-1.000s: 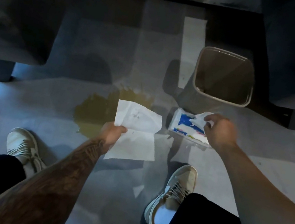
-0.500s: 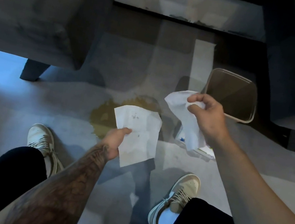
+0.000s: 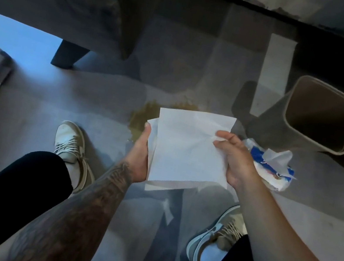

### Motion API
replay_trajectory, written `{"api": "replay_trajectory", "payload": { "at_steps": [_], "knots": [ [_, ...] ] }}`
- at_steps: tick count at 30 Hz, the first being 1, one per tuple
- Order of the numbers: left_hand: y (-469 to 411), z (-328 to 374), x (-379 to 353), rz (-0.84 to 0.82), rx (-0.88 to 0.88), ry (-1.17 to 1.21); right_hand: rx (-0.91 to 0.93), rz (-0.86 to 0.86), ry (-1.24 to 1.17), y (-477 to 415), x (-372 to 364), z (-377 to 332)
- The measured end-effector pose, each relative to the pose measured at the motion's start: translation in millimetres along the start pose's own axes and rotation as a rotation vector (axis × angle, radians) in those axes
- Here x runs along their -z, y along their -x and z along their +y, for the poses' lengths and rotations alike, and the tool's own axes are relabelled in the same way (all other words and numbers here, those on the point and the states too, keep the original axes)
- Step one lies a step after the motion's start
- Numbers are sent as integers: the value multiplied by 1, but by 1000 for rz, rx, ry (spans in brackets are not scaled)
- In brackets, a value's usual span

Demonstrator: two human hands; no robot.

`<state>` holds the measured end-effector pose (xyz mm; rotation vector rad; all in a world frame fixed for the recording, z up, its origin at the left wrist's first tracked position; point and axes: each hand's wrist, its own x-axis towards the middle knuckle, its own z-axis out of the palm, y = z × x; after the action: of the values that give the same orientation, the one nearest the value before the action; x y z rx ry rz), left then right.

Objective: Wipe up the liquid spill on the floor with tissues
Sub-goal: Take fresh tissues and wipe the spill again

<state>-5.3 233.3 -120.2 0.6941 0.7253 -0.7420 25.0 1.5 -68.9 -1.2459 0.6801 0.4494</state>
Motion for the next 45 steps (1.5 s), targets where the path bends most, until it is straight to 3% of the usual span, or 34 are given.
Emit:
{"api": "replay_trajectory", "payload": {
  "at_steps": [9, 14, 17, 21, 29, 32, 35, 38, 42, 45],
  "knots": [
    [-22, -16, 54, 210, 98, -177, -52, 84, 409, -43, -13, 83],
    [-30, -12, 81, 257, 147, -185, -472, -44, 194, -58, -20, 122],
    [-42, -9, 101, 420, 115, -257, -336, -14, 318, -78, -24, 143],
    [-66, -1, 121, 685, -147, -509, -89, 59, 567, -103, -49, 150],
    [-107, 38, 136, 878, -387, -758, 34, 66, 671, -152, -95, 154],
    [-116, 40, 137, 1012, -460, -1023, 50, 78, 673, -163, -103, 158],
    [-116, 23, 138, 926, -519, -1501, 70, 98, 716, -167, -105, 163],
    [-115, 5, 144, 689, -363, -1797, 91, 147, 726, -169, -100, 167],
    [-112, -5, 149, 574, -254, -1887, 89, 167, 738, -167, -89, 166],
    [-102, -8, 154, 660, -273, -1825, 313, 251, 996, -153, -81, 165]
  ]
}}
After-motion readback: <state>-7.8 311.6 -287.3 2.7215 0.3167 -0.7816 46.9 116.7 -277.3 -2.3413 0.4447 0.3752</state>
